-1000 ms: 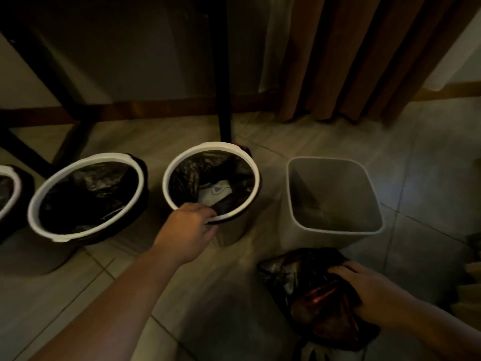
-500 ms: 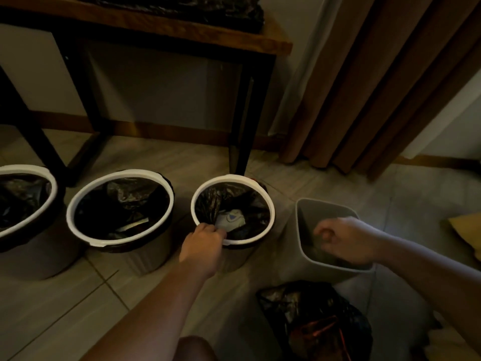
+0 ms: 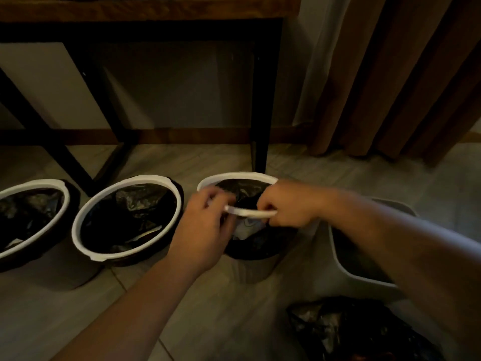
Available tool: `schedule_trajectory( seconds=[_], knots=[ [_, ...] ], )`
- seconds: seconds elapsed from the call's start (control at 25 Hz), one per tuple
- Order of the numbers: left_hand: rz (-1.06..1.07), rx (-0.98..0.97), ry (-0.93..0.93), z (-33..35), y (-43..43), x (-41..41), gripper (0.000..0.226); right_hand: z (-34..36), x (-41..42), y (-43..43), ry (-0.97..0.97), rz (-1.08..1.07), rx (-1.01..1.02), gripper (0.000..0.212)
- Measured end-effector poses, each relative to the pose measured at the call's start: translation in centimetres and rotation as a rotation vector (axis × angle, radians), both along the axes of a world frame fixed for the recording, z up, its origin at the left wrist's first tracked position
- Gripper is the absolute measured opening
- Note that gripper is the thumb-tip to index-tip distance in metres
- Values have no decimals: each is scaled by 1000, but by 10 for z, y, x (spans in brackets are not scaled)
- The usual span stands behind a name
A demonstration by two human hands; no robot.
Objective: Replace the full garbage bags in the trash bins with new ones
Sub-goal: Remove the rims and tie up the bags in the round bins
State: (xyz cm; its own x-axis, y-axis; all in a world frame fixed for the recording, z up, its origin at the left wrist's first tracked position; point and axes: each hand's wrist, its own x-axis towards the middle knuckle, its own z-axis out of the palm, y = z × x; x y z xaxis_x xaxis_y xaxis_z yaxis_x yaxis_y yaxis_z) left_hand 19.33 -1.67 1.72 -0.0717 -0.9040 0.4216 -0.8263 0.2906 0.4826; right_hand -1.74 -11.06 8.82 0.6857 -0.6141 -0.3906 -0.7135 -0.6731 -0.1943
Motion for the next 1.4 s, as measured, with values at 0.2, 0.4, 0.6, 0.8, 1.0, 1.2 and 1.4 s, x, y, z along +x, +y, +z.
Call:
schedule_trajectory(
  seconds=[0.2,0.4,0.6,0.8,1.0,1.2,1.4],
  knots=[
    [430,327,375,-50,4,6,64,33,-45,-56,-408,-139,-167,26],
    [536,713,836,-90,9,0,49,-21,-72,-105,-1113,-643,-237,40],
    [560,713,1324,-97,4,-5,31,-91,-71,-132,-1244,-879,-85,48],
    [514,806,1447,-82,18,-11,29,-98,-62,-145,-1297,-907,3,49],
    [536,782,1478,-76,31,-13,30,-102,-55,-139,-1268,-1010,-60,55],
    [579,751,1486,-75,35,-18,35,-117,-47,-116,-925,-1195,144,45],
    [587,719,1560,-75,34,-16,42,-146,-29,-110,-957,-1100,354,7]
  ],
)
